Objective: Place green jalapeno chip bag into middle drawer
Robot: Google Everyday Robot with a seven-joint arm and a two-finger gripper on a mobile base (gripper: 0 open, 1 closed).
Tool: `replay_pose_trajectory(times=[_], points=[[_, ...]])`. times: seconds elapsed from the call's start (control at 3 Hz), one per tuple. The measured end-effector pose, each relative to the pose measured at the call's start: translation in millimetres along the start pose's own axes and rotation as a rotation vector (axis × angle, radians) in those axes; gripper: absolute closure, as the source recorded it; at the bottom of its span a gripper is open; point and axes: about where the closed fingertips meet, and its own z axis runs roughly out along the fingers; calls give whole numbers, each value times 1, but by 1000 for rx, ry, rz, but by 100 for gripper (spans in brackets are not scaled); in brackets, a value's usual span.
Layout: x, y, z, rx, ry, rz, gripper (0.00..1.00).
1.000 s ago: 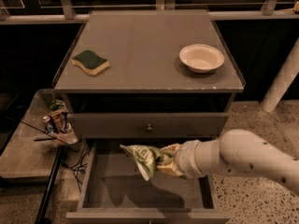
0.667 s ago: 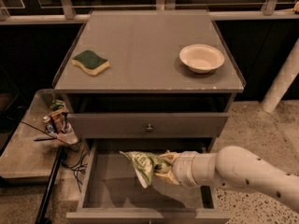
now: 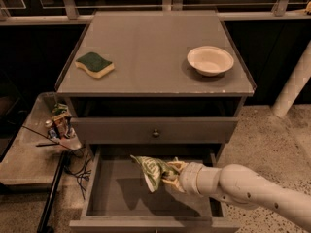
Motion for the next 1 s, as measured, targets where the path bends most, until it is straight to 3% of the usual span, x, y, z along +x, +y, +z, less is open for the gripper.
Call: replay_pose_trajectory(times=[0.33, 0.67, 1.0], points=[[27, -21, 19, 31, -22, 66, 100], [27, -21, 19, 31, -22, 66, 100], [34, -25, 29, 49, 20, 54, 100]])
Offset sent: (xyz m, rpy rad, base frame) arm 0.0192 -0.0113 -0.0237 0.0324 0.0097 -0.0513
